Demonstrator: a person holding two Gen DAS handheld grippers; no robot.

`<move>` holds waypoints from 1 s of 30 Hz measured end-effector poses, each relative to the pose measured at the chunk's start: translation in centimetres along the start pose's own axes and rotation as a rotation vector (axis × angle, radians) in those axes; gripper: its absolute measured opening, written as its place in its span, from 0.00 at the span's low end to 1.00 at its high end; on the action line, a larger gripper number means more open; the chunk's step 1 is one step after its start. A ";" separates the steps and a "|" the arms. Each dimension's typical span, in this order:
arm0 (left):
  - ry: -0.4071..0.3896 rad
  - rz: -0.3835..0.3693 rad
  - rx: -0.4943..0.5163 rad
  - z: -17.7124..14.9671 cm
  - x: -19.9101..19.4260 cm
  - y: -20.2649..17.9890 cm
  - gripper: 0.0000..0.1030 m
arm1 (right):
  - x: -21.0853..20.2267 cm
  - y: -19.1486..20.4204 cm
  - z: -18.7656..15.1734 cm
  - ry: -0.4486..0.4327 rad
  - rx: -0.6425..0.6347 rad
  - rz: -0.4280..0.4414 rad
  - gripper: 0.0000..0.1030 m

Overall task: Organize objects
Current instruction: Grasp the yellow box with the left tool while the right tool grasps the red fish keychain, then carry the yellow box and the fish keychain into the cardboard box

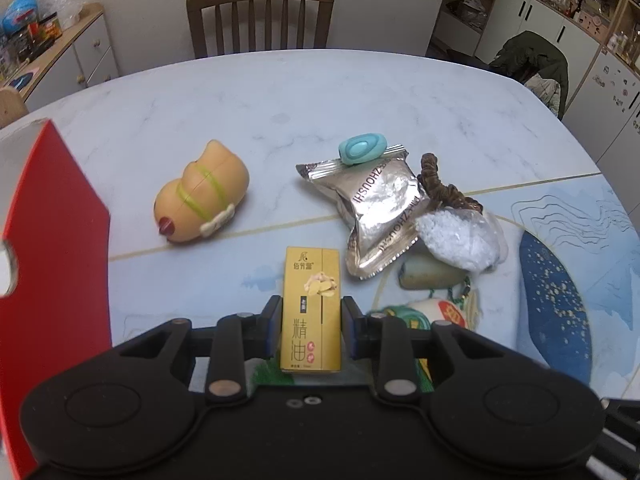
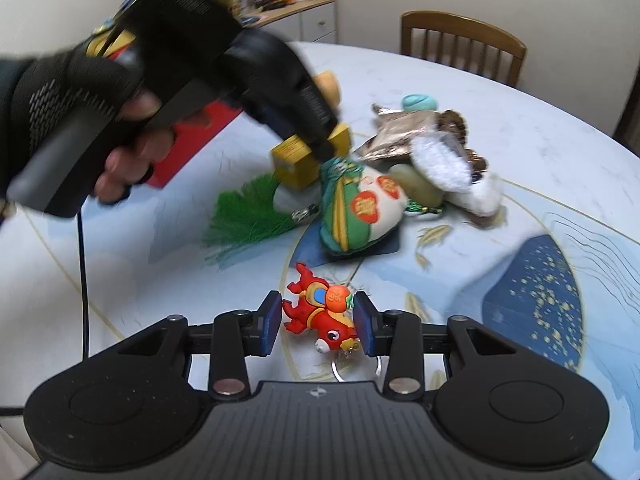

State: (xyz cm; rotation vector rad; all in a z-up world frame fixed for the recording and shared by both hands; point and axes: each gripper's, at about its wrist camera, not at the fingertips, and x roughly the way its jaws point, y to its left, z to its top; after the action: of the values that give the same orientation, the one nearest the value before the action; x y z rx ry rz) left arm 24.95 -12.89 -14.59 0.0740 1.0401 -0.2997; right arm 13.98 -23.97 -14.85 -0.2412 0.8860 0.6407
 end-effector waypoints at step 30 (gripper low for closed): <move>-0.102 -0.062 -0.098 -4.1 -16.1 6.9 0.28 | -9.6 4.5 5.6 -0.122 0.141 0.017 0.37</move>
State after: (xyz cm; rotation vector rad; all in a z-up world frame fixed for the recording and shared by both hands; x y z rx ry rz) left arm 15.87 -2.10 -3.45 -0.0614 0.9558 -0.3053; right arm 10.38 -21.92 -3.60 -0.0669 0.8128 0.5993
